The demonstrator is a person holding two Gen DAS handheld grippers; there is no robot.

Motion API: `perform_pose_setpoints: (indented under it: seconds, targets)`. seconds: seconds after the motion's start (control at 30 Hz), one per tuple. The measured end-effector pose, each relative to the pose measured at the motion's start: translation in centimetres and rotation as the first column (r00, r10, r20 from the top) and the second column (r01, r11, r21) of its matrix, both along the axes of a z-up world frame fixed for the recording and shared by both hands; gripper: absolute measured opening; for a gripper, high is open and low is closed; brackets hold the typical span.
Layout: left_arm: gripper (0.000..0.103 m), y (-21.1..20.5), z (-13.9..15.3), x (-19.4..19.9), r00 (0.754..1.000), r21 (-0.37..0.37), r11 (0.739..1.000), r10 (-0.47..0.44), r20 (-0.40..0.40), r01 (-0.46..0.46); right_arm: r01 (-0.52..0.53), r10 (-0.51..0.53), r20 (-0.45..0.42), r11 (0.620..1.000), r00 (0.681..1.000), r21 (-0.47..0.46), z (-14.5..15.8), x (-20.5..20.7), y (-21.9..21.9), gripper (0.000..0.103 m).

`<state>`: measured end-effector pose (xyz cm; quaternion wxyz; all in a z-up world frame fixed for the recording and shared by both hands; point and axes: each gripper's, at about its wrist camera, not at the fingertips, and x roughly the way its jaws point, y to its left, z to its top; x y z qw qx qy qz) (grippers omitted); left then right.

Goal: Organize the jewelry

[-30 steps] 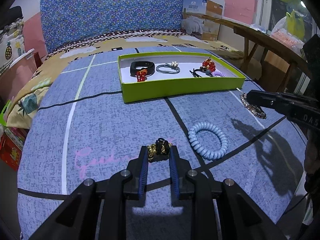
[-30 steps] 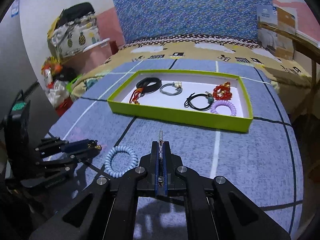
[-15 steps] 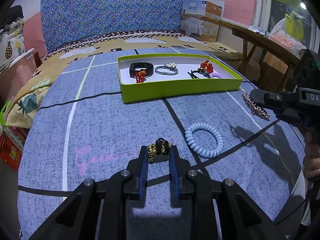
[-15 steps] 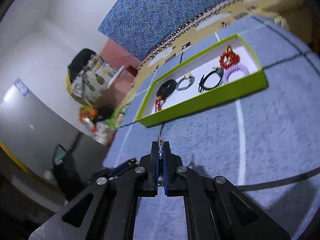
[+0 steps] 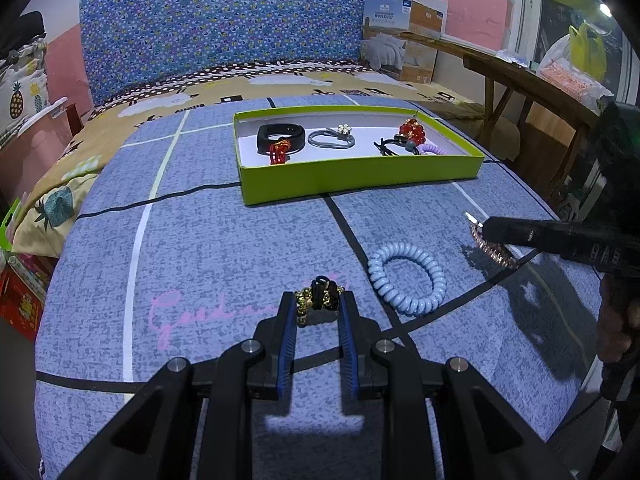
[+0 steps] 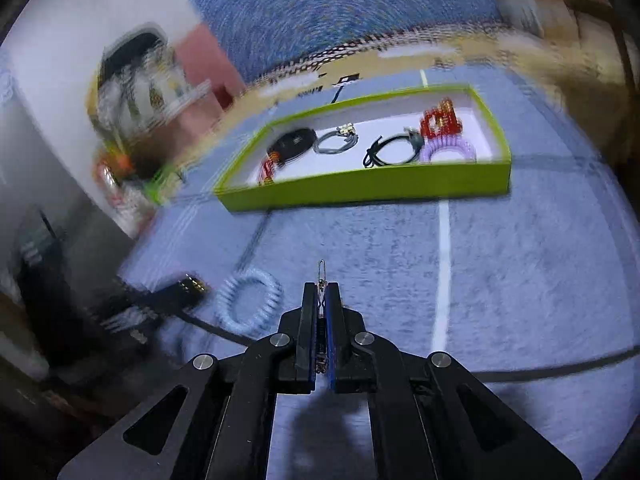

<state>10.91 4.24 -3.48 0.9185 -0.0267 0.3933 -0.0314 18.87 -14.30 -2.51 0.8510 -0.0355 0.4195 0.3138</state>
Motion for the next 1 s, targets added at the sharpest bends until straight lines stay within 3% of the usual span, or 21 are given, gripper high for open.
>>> perform_pose_setpoints:
  seconds: [0.1, 0.23, 0.4, 0.5, 0.67, 1.0]
  targets:
    - [0.022, -0.1, -0.1, 0.0, 1.0, 0.003, 1.0, -0.002, -0.002, 0.002, -0.087, 0.087, 0.007, 0.994, 0.996, -0.069, -0.6, -0.9, 1.8, 0.003]
    - [0.023, -0.1, -0.1, -0.1, 1.0, 0.0, 1.0, 0.002, -0.002, -0.002, -0.115, 0.117, 0.038, 0.992, 0.992, -0.06, -0.8, -1.6, 1.6, 0.005]
    - [0.022, 0.0, -0.1, -0.2, 1.0, -0.006, 1.0, 0.006, -0.004, -0.006, -0.124, 0.129, 0.094, 0.99, 0.987, -0.061, 0.1, -2.7, 0.6, 0.018]
    - [0.022, 0.0, -0.1, -0.2, 1.0, -0.008, 1.0, 0.006, -0.004, -0.006, -0.119, 0.128, 0.103, 0.989, 0.986, -0.093, -0.2, -3.1, 0.2, 0.033]
    - [0.023, -0.1, -0.2, -0.2, 1.0, -0.009, 1.0, 0.0, -0.007, 0.0, -0.111, 0.119, 0.069, 0.987, 0.99, -0.113, -1.4, -3.1, -0.1, 0.033]
    - [0.023, -0.1, -0.3, -0.1, 1.0, -0.01, 1.0, 0.001, -0.01, -0.001, -0.091, 0.092, 0.036, 0.996, 0.995, -0.019, -0.9, -2.4, -1.3, 0.033]
